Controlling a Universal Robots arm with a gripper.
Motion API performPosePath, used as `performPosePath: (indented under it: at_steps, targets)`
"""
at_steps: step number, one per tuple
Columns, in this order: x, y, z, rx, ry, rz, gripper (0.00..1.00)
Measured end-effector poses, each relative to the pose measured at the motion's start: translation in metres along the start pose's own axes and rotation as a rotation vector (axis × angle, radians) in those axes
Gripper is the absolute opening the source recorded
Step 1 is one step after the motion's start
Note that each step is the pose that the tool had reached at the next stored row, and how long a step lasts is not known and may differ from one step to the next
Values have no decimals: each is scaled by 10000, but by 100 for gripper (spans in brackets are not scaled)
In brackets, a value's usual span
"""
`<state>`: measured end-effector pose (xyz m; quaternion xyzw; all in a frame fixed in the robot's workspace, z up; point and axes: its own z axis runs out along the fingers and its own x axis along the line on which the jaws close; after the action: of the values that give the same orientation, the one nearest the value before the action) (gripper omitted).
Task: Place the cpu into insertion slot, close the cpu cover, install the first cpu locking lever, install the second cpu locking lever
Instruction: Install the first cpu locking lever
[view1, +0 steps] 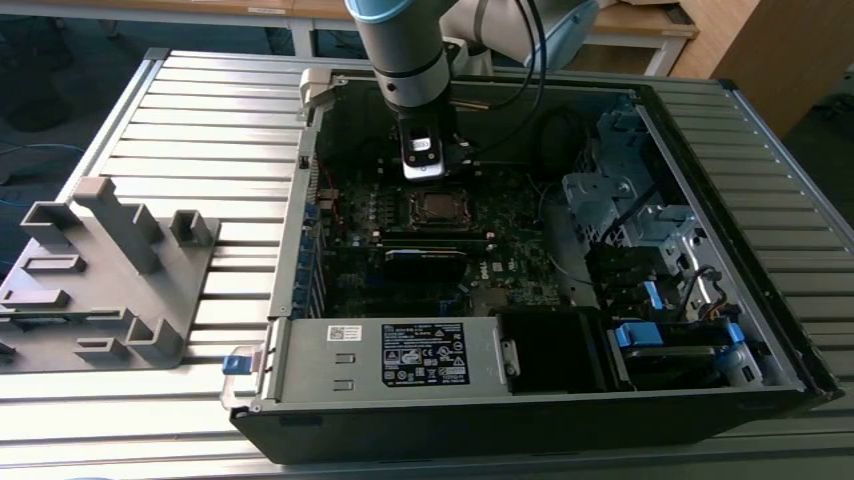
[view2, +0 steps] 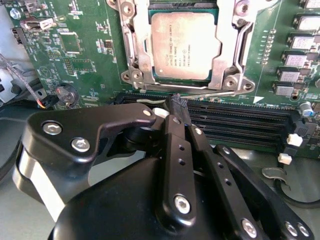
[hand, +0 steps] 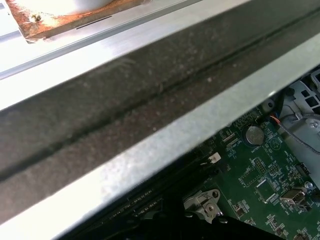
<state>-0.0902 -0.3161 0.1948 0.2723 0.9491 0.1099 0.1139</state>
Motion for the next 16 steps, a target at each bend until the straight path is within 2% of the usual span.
performPosePath:
  at_steps: [8, 9, 16]
  targets:
    - [2, -1, -1, 1, -2, 6, 11]
    - [-21, 13, 7, 2, -4, 15, 11]
    - [-72, 43, 22, 4, -4, 14, 11]
